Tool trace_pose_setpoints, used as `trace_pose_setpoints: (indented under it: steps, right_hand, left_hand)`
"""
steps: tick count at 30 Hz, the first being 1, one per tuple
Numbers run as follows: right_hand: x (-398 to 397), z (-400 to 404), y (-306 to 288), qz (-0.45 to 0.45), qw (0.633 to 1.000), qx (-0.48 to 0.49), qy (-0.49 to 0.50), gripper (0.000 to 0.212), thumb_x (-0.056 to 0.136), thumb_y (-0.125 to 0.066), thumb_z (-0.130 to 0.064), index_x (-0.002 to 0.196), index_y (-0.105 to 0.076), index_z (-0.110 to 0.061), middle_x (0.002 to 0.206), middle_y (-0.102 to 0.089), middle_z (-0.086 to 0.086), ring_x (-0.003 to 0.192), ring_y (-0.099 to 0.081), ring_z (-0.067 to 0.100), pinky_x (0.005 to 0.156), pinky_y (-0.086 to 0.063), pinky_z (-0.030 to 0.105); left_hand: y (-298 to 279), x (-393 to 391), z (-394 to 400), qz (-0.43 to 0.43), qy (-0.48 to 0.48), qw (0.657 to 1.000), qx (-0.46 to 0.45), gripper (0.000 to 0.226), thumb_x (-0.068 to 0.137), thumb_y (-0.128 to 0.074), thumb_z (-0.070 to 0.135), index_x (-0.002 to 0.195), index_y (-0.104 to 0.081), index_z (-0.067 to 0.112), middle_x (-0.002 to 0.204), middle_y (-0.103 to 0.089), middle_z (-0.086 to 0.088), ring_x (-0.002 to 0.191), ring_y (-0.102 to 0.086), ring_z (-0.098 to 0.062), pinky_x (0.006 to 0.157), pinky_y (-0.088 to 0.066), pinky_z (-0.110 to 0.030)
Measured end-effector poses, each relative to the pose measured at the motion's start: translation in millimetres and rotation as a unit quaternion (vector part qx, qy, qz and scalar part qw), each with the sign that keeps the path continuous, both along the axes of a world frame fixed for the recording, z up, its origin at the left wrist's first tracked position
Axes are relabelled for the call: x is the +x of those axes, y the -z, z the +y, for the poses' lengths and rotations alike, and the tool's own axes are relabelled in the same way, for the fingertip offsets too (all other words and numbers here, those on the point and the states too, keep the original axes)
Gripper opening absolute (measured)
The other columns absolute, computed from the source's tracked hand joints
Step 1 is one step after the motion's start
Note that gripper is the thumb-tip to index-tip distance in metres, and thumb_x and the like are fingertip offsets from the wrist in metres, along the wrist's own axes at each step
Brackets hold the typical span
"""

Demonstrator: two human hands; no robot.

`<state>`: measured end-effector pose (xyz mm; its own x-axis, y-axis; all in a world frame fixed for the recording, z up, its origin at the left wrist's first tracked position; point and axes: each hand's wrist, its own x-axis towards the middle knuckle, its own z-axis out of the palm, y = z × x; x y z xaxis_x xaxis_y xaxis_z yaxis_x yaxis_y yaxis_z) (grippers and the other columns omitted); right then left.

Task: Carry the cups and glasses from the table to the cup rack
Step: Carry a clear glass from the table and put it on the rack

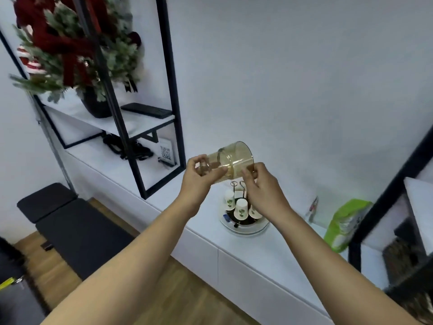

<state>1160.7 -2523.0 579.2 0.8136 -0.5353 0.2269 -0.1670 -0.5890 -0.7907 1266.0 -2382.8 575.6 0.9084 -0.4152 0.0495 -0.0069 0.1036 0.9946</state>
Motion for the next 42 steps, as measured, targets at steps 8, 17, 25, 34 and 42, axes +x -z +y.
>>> trace_pose_setpoints:
  steps: [8,17,25,34,42]
  right_hand:
    - [130,-91,36,0.107,0.994,-0.027,-0.003,0.029,0.092,-0.056,-0.053,0.081,-0.060,-0.026,0.076,-0.066,-0.009,0.078,-0.066,0.013,0.065,-0.052,0.034]
    - [222,-175,78,0.106,0.994,0.036,-0.010,0.016,0.097,-0.059,-0.031,0.102,-0.060,-0.016,0.097,-0.063,-0.003,0.086,-0.062,0.016,0.069,-0.051,0.025]
    - [276,-190,102,0.116,0.966,0.223,-0.061,0.019,0.099,-0.056,-0.037,0.111,-0.068,-0.027,0.109,-0.067,-0.014,0.101,-0.068,0.015,0.100,-0.052,0.043]
    - [299,-198,137,0.184,0.963,0.194,-0.022,0.031,0.102,-0.051,-0.029,0.095,-0.073,-0.008,0.094,-0.074,0.006,0.089,-0.068,0.017,0.086,-0.050,0.035]
    - [307,-197,176,0.256,0.951,0.175,0.015,0.031,0.101,-0.048,-0.036,0.105,-0.073,-0.019,0.098,-0.074,-0.005,0.092,-0.068,0.013,0.085,-0.052,0.033]
  left_hand:
    - [44,123,-86,0.089,-0.026,0.995,-0.030,0.057,0.072,-0.088,0.026,0.120,-0.059,0.020,0.120,-0.070,-0.002,0.109,-0.069,-0.021,0.091,-0.057,-0.053]
    - [91,219,-164,-0.055,0.033,0.988,0.142,0.074,0.071,-0.090,0.012,0.129,-0.045,0.021,0.118,-0.060,0.017,0.099,-0.060,0.012,0.087,-0.052,-0.019]
    - [134,270,-194,-0.115,0.160,0.935,0.294,0.067,0.061,-0.084,0.043,0.116,-0.047,0.040,0.111,-0.067,0.016,0.101,-0.067,-0.009,0.089,-0.056,-0.041]
    - [182,307,-216,-0.148,0.292,0.873,0.362,0.067,0.063,-0.083,0.044,0.118,-0.045,0.038,0.109,-0.067,0.015,0.095,-0.066,-0.011,0.084,-0.057,-0.041]
    - [224,321,-231,-0.181,0.366,0.826,0.389,0.067,0.076,-0.082,0.034,0.132,-0.044,0.028,0.119,-0.063,0.009,0.099,-0.063,-0.013,0.077,-0.049,-0.027]
